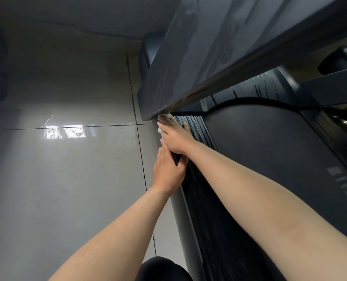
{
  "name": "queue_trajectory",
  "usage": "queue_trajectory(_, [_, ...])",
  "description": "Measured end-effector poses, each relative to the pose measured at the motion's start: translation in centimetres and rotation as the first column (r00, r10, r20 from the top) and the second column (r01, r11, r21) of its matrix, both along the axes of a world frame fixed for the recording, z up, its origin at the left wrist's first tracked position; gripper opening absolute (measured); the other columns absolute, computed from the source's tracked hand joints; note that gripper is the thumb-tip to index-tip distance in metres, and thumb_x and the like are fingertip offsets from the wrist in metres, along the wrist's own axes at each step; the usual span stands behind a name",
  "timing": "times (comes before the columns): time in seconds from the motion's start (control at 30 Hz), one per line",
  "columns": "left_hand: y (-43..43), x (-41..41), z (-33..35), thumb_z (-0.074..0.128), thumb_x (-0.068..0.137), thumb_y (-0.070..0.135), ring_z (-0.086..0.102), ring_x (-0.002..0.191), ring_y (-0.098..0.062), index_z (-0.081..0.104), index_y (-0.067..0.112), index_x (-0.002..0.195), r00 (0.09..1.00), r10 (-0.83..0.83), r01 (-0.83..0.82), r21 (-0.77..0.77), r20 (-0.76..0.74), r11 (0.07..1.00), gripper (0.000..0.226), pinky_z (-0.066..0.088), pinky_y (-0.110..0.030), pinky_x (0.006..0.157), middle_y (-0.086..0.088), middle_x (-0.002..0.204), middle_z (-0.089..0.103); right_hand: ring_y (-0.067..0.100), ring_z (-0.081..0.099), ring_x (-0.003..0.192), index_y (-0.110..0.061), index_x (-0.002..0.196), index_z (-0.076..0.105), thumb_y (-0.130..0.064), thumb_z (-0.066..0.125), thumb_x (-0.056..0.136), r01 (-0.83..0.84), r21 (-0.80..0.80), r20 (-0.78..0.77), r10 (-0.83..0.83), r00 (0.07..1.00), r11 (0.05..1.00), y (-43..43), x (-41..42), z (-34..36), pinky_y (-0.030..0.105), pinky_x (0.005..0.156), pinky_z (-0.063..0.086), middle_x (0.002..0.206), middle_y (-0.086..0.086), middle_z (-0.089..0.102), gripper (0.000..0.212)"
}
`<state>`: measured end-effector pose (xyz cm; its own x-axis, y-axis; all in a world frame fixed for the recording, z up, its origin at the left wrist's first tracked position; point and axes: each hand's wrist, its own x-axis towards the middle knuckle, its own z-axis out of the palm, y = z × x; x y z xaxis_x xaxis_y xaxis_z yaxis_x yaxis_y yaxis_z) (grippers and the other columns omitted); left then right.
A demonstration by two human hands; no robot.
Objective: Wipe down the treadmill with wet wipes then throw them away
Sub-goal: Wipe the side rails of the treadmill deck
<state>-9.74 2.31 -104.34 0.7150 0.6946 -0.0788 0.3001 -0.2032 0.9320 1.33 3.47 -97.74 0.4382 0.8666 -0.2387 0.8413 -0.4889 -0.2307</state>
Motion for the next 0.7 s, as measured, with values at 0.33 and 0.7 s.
queue_trajectory(0.33, [-1.4, -1.3, 0.6, 0.045, 0.106, 0.030, 0.000, 0.156, -0.013, 0.005, 0.010, 0.162, 0.996, -0.090, 0.087, 0.174, 0.009, 0.981, 0.072, 0.005, -0.034, 0.127, -0.005, 0.170, 0.004, 0.006, 0.004, 0.154, -0.033, 0.158, 0.027, -0.020, 0.028, 0.109, 0.117, 0.058, -0.122, -0.110, 0.986, 0.991, -8.2, -0.6, 0.3, 0.054, 0.123, 0.002, 0.168, -0.011, 0.012, 0.051])
queue_trajectory(0.7, [-2.0, -3.0, 1.4, 0.036, 0.109, 0.030, -0.001, 0.157, -0.019, 0.006, 0.008, 0.161, 0.979, -0.151, 0.186, 0.287, -0.139, 0.940, 0.064, 0.002, -0.030, 0.126, -0.008, 0.170, 0.001, 0.009, -0.002, 0.155, -0.027, 0.162, 0.009, -0.032, 0.020, 0.108, 0.575, 0.059, -0.104, -0.568, 0.817, 0.816, -13.9, -2.0, -1.4, 0.057, 0.122, 0.001, 0.169, -0.006, 0.001, 0.055])
